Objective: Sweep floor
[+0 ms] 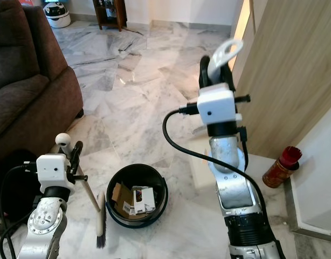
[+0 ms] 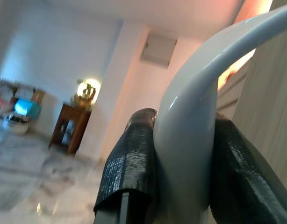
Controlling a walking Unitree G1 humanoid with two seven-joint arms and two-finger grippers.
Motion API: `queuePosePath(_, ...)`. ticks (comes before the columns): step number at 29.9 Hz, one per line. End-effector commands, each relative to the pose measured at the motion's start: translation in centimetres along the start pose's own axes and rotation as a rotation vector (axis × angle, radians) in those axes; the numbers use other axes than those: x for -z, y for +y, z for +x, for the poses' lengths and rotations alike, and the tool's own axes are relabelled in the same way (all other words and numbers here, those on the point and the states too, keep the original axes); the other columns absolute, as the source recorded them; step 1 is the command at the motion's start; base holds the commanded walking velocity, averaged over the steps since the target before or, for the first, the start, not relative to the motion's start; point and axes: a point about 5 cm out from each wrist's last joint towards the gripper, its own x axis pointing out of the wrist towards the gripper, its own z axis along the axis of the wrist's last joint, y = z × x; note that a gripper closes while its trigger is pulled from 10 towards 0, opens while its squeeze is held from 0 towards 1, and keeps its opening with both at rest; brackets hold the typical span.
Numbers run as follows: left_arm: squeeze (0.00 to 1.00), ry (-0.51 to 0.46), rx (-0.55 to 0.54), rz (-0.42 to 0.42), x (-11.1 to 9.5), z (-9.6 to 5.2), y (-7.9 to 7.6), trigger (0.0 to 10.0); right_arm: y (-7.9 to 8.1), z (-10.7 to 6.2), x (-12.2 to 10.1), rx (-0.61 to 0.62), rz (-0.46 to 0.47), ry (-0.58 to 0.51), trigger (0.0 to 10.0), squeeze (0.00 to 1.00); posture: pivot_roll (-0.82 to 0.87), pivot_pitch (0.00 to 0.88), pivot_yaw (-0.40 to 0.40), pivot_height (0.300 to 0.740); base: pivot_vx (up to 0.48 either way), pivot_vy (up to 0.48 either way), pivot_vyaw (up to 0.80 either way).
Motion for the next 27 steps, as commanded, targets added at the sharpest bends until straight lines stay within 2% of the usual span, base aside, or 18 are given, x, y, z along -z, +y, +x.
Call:
queuePosePath(1, 0.00, -0.038, 0.005, 0.009, -0.9, 0.0, 0.2, 10.0, 0.0, 0.1, -0.4, 0.004, 0.021, -0.033, 10.0, 0.00, 0.14, 0.116, 0.033, 0.740, 0.000, 0.000, 0.00)
queuePosePath(2, 0.00, -0.036, 0.004, 0.011, -0.9, -0.1, 0.4, 10.0, 0.2, -0.4, 0.9, -0.012, 0.032, 0.019, 10.0, 0.00, 0.14, 0.115, 0.033, 0.740, 0.000, 0.000, 0.00)
queuePosePath(5, 0.00, -0.034, 0.005, 0.011, -1.0, -0.3, 0.5, 10.0, 0.2, -1.0, 1.9, -0.011, 0.019, 0.050, 10.0, 0.00, 0.14, 0.111, 0.035, 0.740, 0.000, 0.000, 0.00)
queuePosePath(10, 0.00, -0.024, 0.023, 0.006, -0.8, -0.7, 0.3, 10.0, 0.4, -1.6, 2.6, -0.017, 0.003, 0.071, 10.0, 0.00, 0.14, 0.108, 0.037, 0.740, 0.000, 0.000, 0.00)
queuePosePath(17, 0.00, -0.021, 0.001, 0.011, -0.7, -1.1, 0.5, 10.0, 0.4, -2.1, 3.7, 0.024, 0.068, 0.132, 10.0, 0.00, 0.13, 0.093, 0.042, 0.740, 0.000, 0.000, 0.00)
queuePosePath(27, 0.00, -0.022, -0.012, 0.014, -0.8, -1.3, 1.0, 10.0, 0.5, -3.5, 5.6, 0.013, 0.083, 0.196, 10.0, 0.00, 0.13, 0.093, 0.041, 0.740, 0.000, 0.000, 0.00)
